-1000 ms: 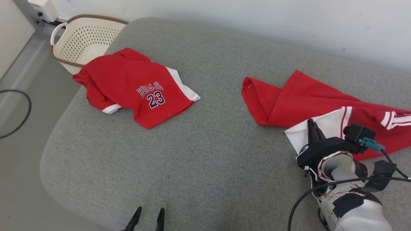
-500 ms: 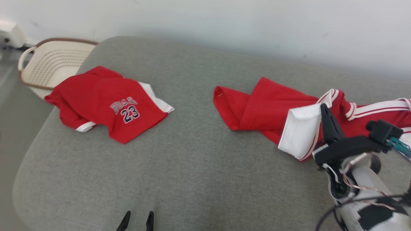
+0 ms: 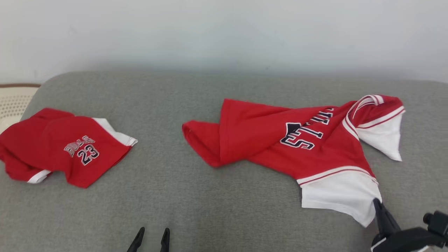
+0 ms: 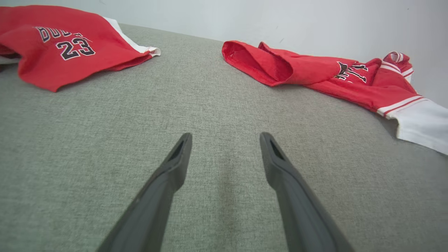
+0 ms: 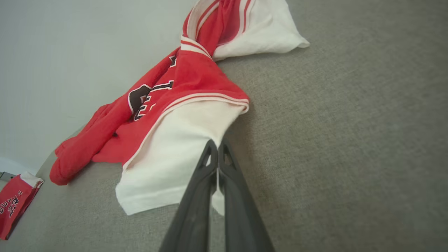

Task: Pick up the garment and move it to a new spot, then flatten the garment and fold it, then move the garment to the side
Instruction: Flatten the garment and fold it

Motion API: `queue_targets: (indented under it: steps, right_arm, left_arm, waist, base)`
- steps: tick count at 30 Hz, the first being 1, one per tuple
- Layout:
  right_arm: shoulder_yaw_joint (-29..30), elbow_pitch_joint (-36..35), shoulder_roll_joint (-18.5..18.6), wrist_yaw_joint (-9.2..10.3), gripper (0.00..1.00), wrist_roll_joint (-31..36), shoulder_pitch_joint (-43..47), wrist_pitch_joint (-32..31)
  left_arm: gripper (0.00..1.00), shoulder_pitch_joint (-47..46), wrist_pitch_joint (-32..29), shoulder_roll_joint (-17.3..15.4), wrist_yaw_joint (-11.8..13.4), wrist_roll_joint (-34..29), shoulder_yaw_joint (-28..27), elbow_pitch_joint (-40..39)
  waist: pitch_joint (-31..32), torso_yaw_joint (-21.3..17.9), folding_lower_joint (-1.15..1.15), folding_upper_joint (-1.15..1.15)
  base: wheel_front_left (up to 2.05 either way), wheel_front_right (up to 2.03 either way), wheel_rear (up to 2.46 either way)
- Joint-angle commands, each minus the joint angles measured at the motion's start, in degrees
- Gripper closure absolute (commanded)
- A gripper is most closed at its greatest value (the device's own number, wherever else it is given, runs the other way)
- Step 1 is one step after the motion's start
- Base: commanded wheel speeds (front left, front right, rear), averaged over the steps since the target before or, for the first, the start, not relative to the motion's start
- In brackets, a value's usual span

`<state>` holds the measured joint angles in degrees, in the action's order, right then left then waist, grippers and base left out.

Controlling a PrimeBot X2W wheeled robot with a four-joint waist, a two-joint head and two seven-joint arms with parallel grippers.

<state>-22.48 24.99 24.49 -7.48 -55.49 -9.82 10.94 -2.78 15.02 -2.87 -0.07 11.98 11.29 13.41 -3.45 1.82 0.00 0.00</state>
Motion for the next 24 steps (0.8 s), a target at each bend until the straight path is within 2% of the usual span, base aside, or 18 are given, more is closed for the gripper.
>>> queue_targets:
  steps: [1, 3, 4, 5, 10, 13, 17, 24]
  right_arm:
    - [-0.2, -0.5, 0.01, -0.02, 1.0, -0.64, 1.9, 0.04]
    - [-0.34, -0.66, 0.43, -0.02, 1.0, 0.27, 2.99, 0.6]
    - [-0.18, -0.38, 0.53, -0.02, 0.72, 0.99, 3.23, 1.08]
    - [-0.26, -0.13, 0.63, -0.02, 0.0, 1.92, 3.37, 1.38]
    - [2.2, 3.23, 1.22, -0.02, 0.0, 9.66, 2.19, 3.59]
    - [5.57, 3.44, -0.3, -0.02, 0.0, 15.16, 1.3, 4.23]
    - [12.86, -4.13, -3.85, -0.02, 0.0, 25.55, 1.87, 4.17]
    - [16.72, -11.62, -10.39, -0.02, 0.0, 38.78, 2.1, 4.18]
  left_arm:
    - [0.0, 0.34, 0.25, -0.04, -0.25, -0.34, -0.39, 0.41]
    - [0.0, 0.4, 0.25, -0.03, -0.44, -0.52, -0.74, 0.44]
    - [0.0, 0.32, 0.25, -0.02, -0.67, -0.68, -0.82, 0.52]
    - [0.0, 0.14, 0.25, -0.01, -0.72, -0.72, -0.86, 0.62]
    - [0.0, -0.79, 0.25, -0.03, -1.08, -0.94, -0.85, 0.82]
    - [0.0, -1.67, 0.25, -0.03, -1.56, -1.21, -0.54, 0.85]
    - [0.0, -3.81, 0.25, -0.04, -1.94, -1.83, -0.15, 0.52]
    - [0.0, -9.46, 0.25, -0.04, -2.48, -3.64, 1.01, 1.54]
  waist:
    - [2.17, -3.32, 0.0, 0.0]
    - [2.43, -4.39, 0.0, 0.0]
    - [2.49, -4.9, 0.0, 0.0]
    - [2.53, -5.29, 0.0, 0.0]
    - [2.85, -7.08, 0.0, 0.0]
    - [2.41, -7.96, 0.0, 0.0]
    - [1.14, -8.97, 0.0, 0.0]
    - [-3.35, -10.23, 0.0, 0.0]
  base:
    - [0.0, 0.0, 0.0]
    - [0.0, 0.0, 0.0]
    - [0.0, 0.0, 0.0]
    - [0.0, 0.0, 0.0]
    - [0.0, 0.0, 0.0]
    - [0.0, 0.0, 0.0]
    - [0.0, 0.0, 0.0]
    - [0.0, 0.0, 0.0]
